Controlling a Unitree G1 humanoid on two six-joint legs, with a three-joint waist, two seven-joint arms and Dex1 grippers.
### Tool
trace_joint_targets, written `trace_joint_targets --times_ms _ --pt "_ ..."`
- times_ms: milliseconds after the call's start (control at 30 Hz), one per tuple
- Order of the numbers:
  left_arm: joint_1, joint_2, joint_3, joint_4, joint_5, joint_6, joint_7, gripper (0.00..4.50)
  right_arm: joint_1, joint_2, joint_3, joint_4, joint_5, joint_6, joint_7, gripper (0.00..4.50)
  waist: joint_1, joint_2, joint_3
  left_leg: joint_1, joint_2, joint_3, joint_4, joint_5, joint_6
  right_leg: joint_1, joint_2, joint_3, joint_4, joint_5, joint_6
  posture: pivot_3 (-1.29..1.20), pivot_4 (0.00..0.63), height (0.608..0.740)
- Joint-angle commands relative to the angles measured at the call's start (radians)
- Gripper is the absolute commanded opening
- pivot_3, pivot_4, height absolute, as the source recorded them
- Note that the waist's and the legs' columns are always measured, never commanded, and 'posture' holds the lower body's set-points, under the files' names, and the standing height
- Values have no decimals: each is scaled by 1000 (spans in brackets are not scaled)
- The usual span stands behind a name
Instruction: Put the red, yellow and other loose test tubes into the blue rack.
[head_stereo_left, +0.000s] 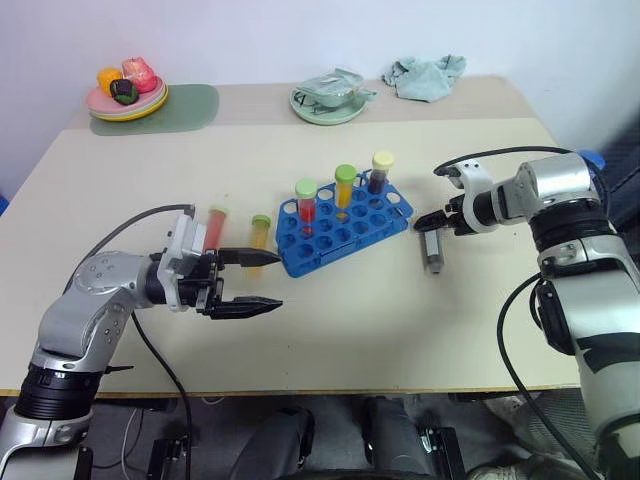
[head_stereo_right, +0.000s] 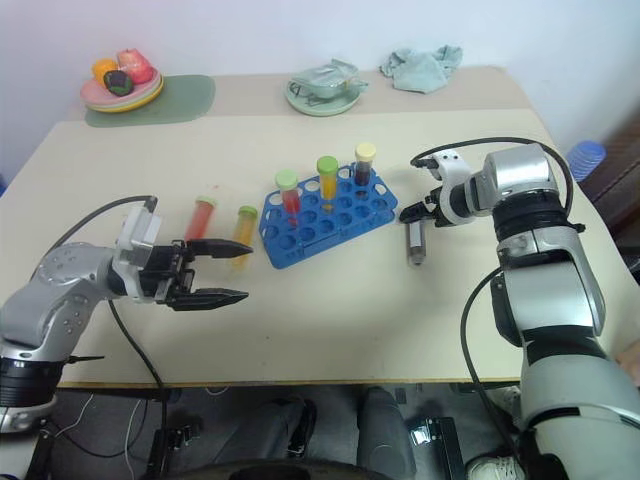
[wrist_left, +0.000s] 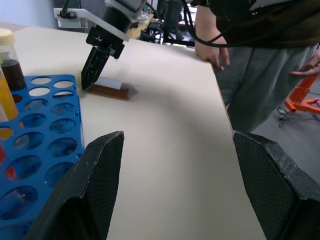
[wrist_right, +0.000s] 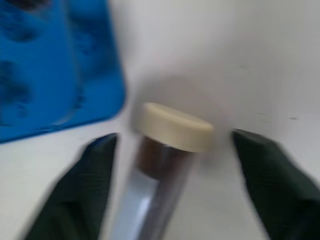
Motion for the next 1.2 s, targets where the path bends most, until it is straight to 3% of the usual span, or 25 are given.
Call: trace_joint_targets --times_ms 33,67,233,400,500,600,700,800,1000,1200 --pt "11 8 29 -35 -4 -12 8 3564 19 23 56 9 -55 -18 48 1575 -4 0 -1 0 0 0 0 0 0 0 0 0 0 0 0 0 150 740" --pt "13 8 30 -34 -2 -15 9 3564 29 22 70 -8 -64 -19 66 1262 -9 -1 -1 0 1 0 0 0 -1 0 1 0 1 0 0 0 150 740" --pt "20 10 35 -24 3 -26 9 3564 93 -7 98 -155 -95 -21 109 1261 -10 -2 -2 0 4 0 0 1 -2 0 3 0 1 1 -1 0 150 740" --pt "31 17 52 -20 1 -29 10 3564 226 -116 32 -551 -49 46 134 1261 9 -1 -1 -1 4 0 0 1 -2 -1 3 -1 0 1 -1 0 150 740" --pt "39 23 65 -13 2 -29 10 3564 323 -145 -133 -828 26 97 113 1261 18 -1 -1 -3 4 -2 -1 0 -1 -2 3 -2 -2 1 -1 0 150 740" --pt "42 25 72 0 7 -32 8 3564 386 -67 -367 -1019 119 118 67 1261 11 1 0 -4 4 0 -1 0 -1 -3 3 -1 -2 1 -1 0 150 740" --pt "40 28 78 13 6 -32 2 3564 420 31 -494 -1118 174 61 4 1261 10 1 0 -1 5 2 -2 0 -1 -2 4 0 -1 1 -1 0 150 740" --pt "18 22 69 43 15 -37 1 3564 475 206 -563 -1177 195 -208 -72 1261 10 0 0 0 7 3 -2 1 -3 -1 6 0 -1 3 -3 0 150 740" --pt "11 33 79 78 20 -50 -13 3564 513 406 -536 -1062 135 -629 -201 1261 8 1 0 0 8 4 -1 2 -4 -2 9 1 -1 6 -4 0 150 740" --pt "34 41 109 64 13 -40 10 3564 536 458 -498 -853 73 -970 -225 1261 -6 1 0 1 9 4 -1 2 -4 -2 12 1 0 6 -5 0 150 740"
